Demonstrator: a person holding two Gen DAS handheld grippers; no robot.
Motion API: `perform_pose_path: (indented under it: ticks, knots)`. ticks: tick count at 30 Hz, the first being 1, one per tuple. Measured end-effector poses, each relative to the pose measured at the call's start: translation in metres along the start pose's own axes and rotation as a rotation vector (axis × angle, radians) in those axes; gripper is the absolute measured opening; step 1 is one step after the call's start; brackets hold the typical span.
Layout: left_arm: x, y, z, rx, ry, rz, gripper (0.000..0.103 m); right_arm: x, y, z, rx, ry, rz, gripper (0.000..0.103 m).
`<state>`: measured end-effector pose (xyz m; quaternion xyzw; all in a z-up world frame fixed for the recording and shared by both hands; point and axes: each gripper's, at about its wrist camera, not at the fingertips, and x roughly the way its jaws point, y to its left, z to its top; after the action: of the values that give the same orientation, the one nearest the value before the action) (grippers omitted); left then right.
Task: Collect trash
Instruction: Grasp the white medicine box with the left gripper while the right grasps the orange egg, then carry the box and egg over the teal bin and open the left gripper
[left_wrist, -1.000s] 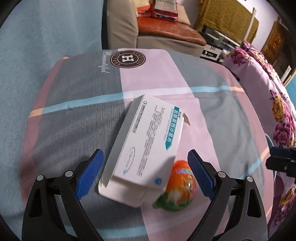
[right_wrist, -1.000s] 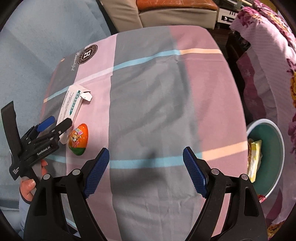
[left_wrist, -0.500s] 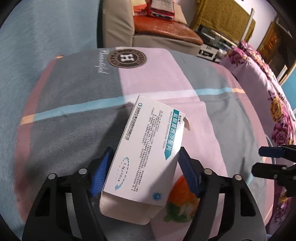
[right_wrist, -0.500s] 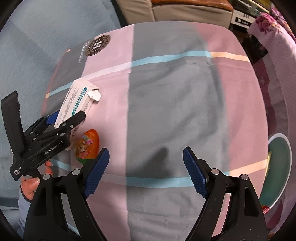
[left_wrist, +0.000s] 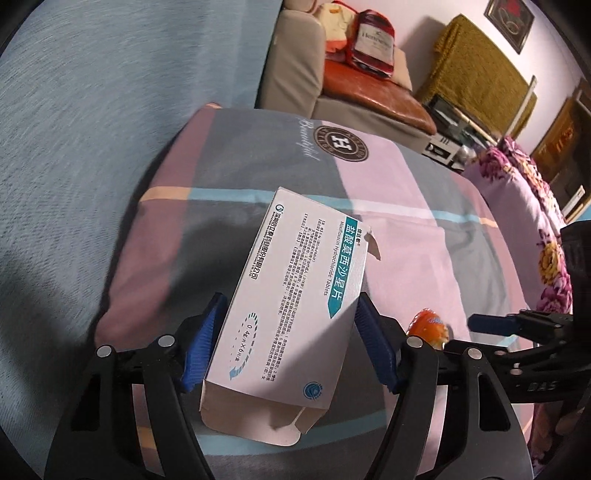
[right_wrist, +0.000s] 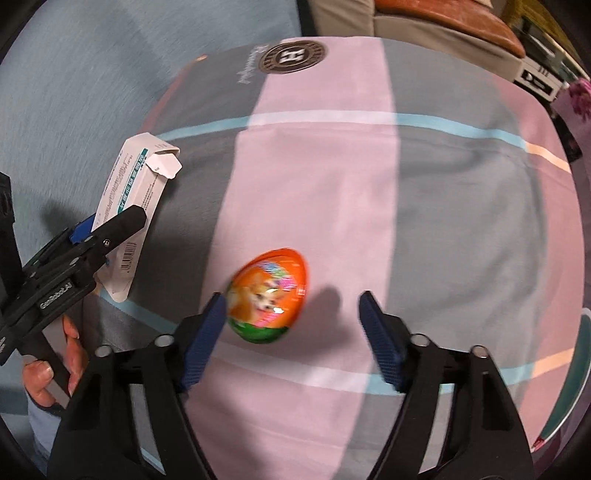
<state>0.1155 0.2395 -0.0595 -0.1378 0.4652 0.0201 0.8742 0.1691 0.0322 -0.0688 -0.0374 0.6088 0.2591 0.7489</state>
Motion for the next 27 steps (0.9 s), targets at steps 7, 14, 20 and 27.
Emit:
perform_pose_path:
  ticks: [7, 14, 20, 27]
  knots:
    - [-0.004, 0.009, -0.005, -0.026, -0.002, -0.004, 0.071, 0.016, 0.02, -0.003, -0.052, -0.001, -0.027, 0.061]
    - [-0.004, 0.006, -0.011, -0.025, 0.008, -0.005, 0.071, 0.014, 0.03, -0.008, -0.109, -0.036, -0.082, 0.048]
    - [-0.009, -0.01, -0.013, -0.002, 0.007, -0.013, 0.071, -0.01, 0.02, -0.02, -0.103, -0.088, -0.113, 0.048]
    - [-0.019, -0.046, -0.015, 0.049, 0.001, -0.023, 0.071, -0.047, -0.006, -0.037, -0.066, -0.154, -0.129, 0.048]
